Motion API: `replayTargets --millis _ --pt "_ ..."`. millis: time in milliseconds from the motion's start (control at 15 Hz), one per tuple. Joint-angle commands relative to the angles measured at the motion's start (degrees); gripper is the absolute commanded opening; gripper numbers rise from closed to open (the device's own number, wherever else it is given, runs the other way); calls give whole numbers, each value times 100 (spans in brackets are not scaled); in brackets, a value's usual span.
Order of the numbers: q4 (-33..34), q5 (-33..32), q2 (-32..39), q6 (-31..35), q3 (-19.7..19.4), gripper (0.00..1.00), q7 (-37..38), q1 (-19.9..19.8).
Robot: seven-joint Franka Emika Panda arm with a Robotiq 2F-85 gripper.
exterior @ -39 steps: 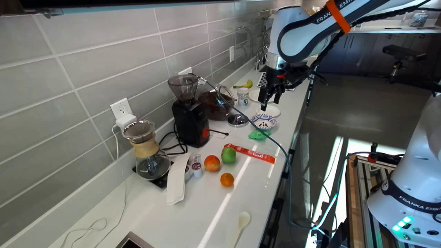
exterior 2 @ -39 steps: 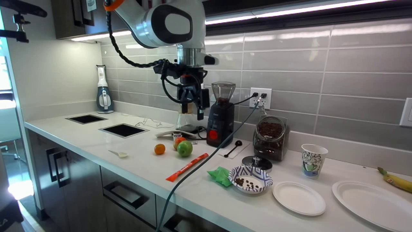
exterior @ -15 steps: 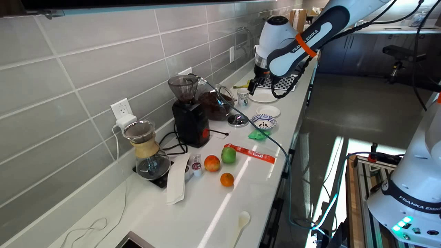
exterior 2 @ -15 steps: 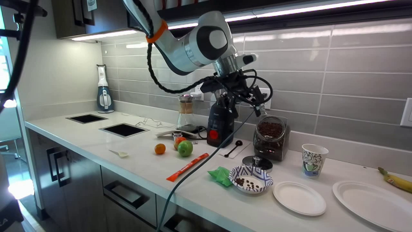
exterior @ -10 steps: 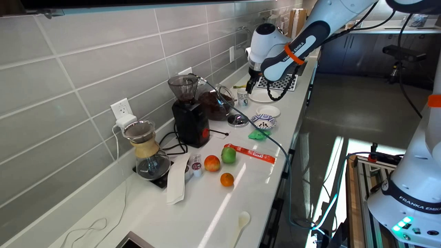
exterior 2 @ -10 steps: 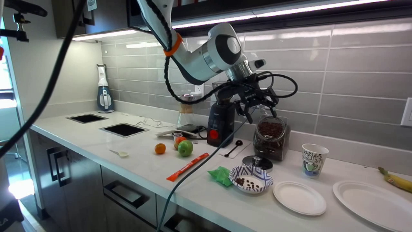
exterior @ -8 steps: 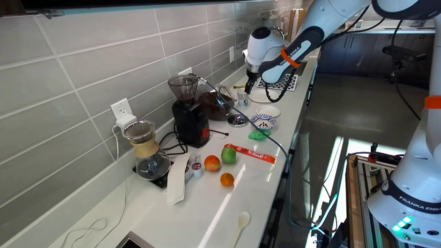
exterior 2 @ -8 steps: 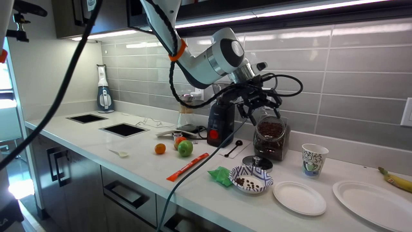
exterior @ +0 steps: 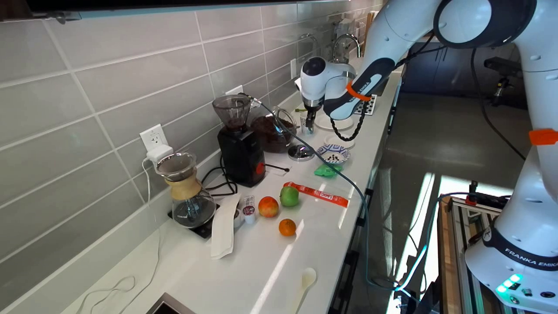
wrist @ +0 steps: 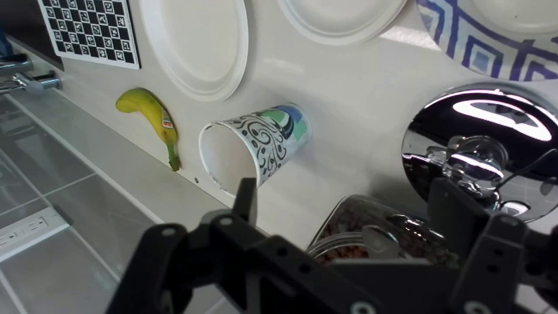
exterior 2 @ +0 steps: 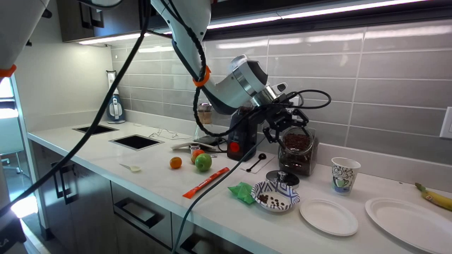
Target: Use the silver spoon to get some coffee beans from the container and put them on the small white plate.
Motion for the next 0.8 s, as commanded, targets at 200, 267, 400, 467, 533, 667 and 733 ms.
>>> replayTargets --millis 200,267,400,467,533,667,733 --pt "363 -1329 509 47 -180 100 1457 290" --pt "400 -1498 559 32 -167 100 1662 296" --pt "455 -1622 685 75 -290 100 2021 431" --pt "484 -1669 731 66 -300 100 2164 452" --pt "552 -1756 800 98 -340 100 2369 490" --pt "685 -1934 937 115 -392 100 2663 542" --pt "733 -2005 992 106 -406 100 2770 558"
